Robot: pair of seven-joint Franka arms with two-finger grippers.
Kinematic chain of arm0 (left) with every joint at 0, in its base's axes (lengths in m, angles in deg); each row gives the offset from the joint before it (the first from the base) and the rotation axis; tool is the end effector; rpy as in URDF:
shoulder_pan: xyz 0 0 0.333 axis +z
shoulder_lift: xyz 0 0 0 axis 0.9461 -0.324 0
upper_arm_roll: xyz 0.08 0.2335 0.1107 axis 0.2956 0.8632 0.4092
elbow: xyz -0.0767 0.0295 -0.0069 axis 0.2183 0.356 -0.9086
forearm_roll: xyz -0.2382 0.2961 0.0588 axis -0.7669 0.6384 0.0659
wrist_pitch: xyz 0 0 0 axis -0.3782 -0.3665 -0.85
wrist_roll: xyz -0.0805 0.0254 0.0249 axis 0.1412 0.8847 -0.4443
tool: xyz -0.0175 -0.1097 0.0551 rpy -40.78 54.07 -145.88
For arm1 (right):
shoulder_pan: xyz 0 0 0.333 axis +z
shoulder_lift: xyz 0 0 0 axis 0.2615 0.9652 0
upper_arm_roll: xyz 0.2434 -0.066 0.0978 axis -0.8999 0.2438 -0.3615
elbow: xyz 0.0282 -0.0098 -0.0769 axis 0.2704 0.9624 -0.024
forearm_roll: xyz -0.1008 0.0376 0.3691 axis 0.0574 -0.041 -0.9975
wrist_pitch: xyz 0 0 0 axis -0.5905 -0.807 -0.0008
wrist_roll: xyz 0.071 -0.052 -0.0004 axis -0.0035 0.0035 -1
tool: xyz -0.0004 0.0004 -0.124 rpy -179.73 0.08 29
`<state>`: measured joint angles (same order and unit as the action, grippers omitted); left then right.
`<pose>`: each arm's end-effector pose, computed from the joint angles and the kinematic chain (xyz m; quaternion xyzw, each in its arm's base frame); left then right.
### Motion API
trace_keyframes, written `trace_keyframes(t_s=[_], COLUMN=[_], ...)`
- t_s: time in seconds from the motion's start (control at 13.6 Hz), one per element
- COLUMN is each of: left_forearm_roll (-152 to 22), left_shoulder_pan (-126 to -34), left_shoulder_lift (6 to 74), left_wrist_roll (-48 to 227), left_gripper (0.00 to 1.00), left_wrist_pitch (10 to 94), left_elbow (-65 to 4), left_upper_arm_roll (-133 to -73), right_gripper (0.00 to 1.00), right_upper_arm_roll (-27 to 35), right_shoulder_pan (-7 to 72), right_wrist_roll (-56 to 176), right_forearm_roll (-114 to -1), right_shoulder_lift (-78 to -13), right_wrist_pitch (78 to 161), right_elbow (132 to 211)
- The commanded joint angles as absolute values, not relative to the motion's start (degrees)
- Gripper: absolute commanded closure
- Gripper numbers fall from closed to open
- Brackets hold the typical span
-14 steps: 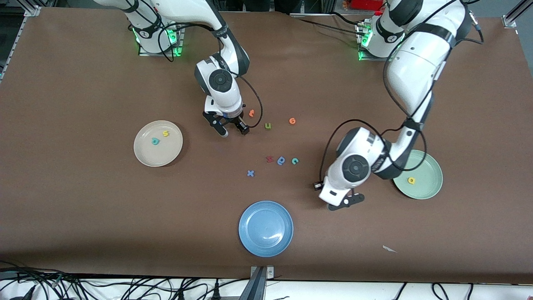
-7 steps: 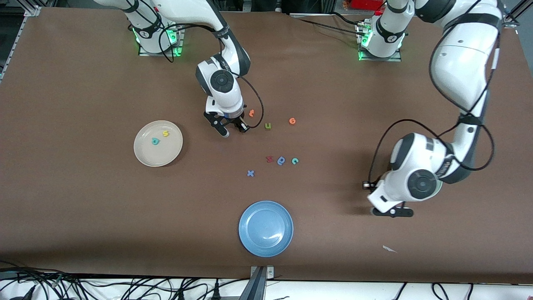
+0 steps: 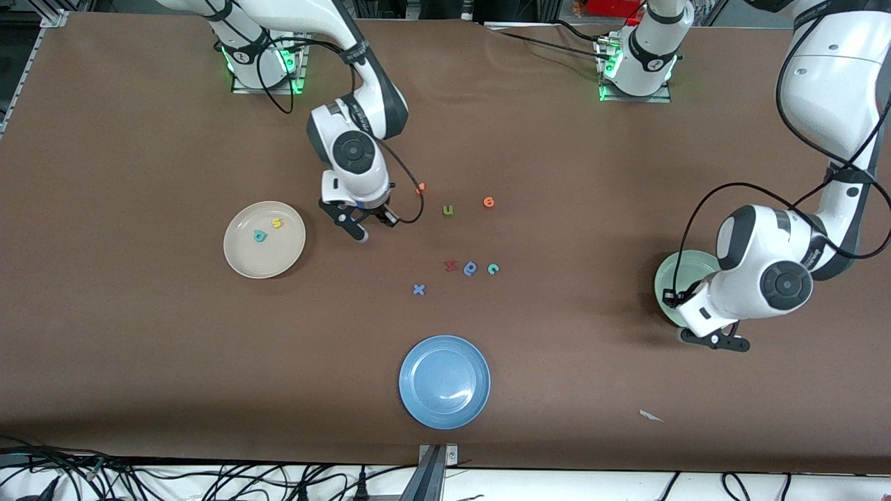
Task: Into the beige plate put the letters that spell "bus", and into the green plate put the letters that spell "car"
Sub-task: 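Place the yellow U on the cream plate while the left gripper drops the 9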
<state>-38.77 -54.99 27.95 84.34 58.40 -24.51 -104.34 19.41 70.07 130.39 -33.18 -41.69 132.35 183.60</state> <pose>0.6404 -0.0082 0.1907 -0.9953 0.0804 0.0514 0.0178 0.4753 0.3302 0.1908 0.9427 -0.3266 -0.0432 0.0522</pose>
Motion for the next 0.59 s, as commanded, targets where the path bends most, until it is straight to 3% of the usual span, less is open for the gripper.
trace_keyframes(t_s=[0.0,0.07,0.15,0.22,0.51], left_forearm_roll=[-36.14,-35.69,-35.69,-35.77,-36.57], left_shoulder_pan=[-50.72,-50.27,-50.44,-50.97,-55.25], left_shoulder_lift=[33.06,33.06,33.15,33.32,32.54], left_wrist_roll=[83.07,83.16,83.08,84.03,95.07], left_gripper=[0.87,0.56,0.04,0.0,0.0], left_wrist_pitch=[67.97,68.44,68.1,66.79,62.03], left_elbow=[-36.2,-36.57,-36.31,-35.35,-31.04], left_upper_arm_roll=[-105.07,-105.07,-105.16,-105.59,-109.73], right_gripper=[0.96,0.96,0.96,0.96,0.93], right_upper_arm_roll=[26.97,29.87,32.08,33.75,33.94], right_shoulder_pan=[70.53,70.44,70.36,69.49,63.77], right_wrist_roll=[116.75,111.83,106.73,102.33,91.49], right_forearm_roll=[-33.2,-33.11,-33.2,-33.38,-34.08], right_shoulder_lift=[-44.55,-44.98,-44.38,-42.98,-39.37], right_wrist_pitch=[125.63,124.75,124.56,125.61,132.37], right_elbow=[184.31,184.58,184.84,185.1,188.08])
